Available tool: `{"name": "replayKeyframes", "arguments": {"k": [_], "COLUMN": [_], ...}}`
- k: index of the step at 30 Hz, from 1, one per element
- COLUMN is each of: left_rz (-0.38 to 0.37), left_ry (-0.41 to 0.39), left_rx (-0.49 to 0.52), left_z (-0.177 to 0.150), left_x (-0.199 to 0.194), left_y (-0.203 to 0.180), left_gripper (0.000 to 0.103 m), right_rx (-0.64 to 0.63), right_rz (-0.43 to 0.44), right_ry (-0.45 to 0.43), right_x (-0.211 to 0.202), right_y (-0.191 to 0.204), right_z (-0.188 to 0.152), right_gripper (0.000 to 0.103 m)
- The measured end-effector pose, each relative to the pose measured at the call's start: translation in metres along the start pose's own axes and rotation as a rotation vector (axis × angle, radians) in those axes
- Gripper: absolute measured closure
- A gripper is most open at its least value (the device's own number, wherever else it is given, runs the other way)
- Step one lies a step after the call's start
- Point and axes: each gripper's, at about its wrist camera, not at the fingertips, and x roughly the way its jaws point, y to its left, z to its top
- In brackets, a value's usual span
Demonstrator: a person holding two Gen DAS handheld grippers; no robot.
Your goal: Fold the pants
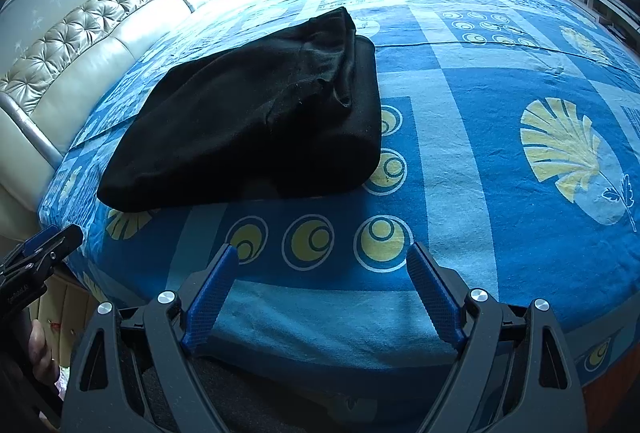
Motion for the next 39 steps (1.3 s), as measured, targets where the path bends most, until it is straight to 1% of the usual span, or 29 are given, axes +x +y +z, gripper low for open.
{"name": "replayKeyframes", "arguments": {"k": [8,24,27,33,35,37,39], "left_rz": [-0.003,0.007,0.025,0.039,0.008,-0.032,-0.061], "left_ry": [0.015,0.009,0.007,-0.028,-0.062,-0.057,-0.057], "left_rx": [-0.011,0.003,0.011,0.04,0.02,0.002,-0.012], "left_z": [0.0,0.0,0.001,0.002,0.003,0.009,0.02], "left_x": [0.003,0.001,0.0,-0.006,-0.012,-0.016,-0.019], "left_y": [0.002,-0.001,-0.002,-0.009,-0.008,-0.006,0.002], "left_gripper": [0.009,0.009,0.004,0.003,0.002,0.003,0.003], "right_rx": [0.0,-0.011,-0.012,-0.016,-0.021,-0.019,0.001], "right_rz": [0.0,0.003,0.003,0.005,0.007,0.012,0.036], "right_ry": [0.001,0.018,0.018,0.017,0.013,0.015,0.02], "right_x": [0.0,0.002,0.002,0.002,0.001,0.001,-0.002], "right_y": [0.001,0.005,0.006,0.007,0.007,0.006,0.003], "right_z": [-0.001,-0.004,-0.004,-0.005,-0.005,-0.004,0.001], "right_gripper": [0.018,0.018,0.018,0.018,0.018,0.018,0.018]}}
